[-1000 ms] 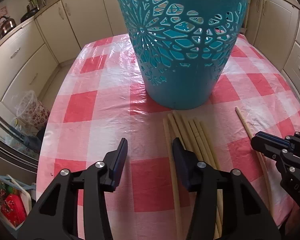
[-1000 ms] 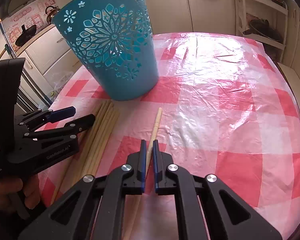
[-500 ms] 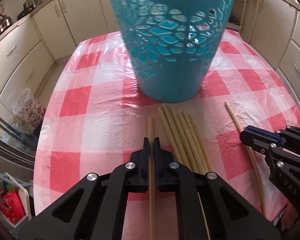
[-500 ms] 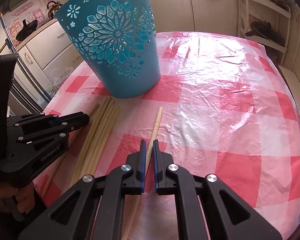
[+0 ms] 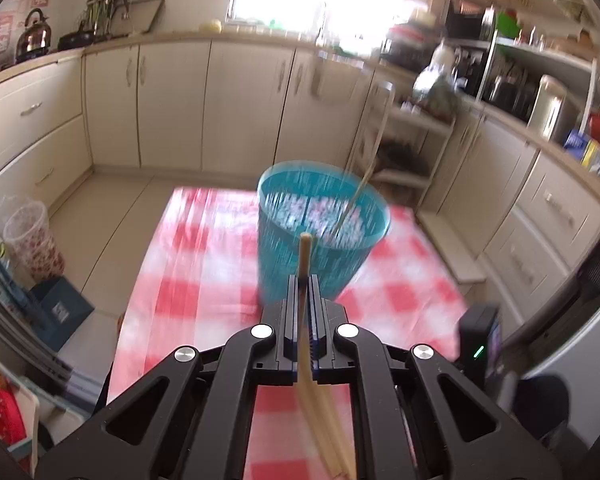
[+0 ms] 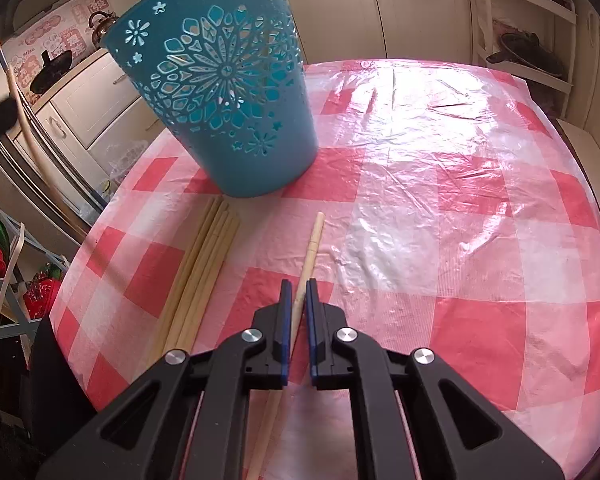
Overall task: Organize utensils
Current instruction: 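Lift the stick with the left tool over the basket and release it, then grasp another stick with the left tool and raise it over the basket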
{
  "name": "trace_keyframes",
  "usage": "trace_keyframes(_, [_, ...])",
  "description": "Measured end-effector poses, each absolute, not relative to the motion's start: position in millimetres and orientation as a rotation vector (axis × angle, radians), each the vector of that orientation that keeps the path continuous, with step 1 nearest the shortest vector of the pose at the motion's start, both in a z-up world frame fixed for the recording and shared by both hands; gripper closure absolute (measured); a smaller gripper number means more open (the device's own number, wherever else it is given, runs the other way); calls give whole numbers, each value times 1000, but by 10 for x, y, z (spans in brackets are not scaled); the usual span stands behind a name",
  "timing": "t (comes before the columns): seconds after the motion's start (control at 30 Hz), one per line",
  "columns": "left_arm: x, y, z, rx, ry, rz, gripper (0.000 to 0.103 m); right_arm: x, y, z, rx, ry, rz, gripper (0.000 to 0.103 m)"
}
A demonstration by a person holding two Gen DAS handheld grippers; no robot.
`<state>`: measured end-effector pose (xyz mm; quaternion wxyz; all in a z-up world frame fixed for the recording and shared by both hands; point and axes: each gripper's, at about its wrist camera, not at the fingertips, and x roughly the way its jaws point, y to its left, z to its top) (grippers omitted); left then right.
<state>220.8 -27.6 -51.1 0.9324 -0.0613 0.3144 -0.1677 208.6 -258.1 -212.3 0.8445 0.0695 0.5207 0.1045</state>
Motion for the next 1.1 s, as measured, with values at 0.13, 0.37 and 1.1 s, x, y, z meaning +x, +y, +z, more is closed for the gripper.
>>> trace_keyframes(0.13, [2247, -328, -51, -154, 552, -384, 102, 2087, -2592, -2129, 155, 1096, 230, 96])
trace_keyframes(0.37, [2277, -402, 111, -71, 553, -370, 102, 2082, -2640, -2130, 182, 1094, 250, 96])
trace_keyframes(1.1, [3709, -58, -1991, 151, 1032, 56, 59, 2063, -2519, -2098, 161, 1083, 283, 75])
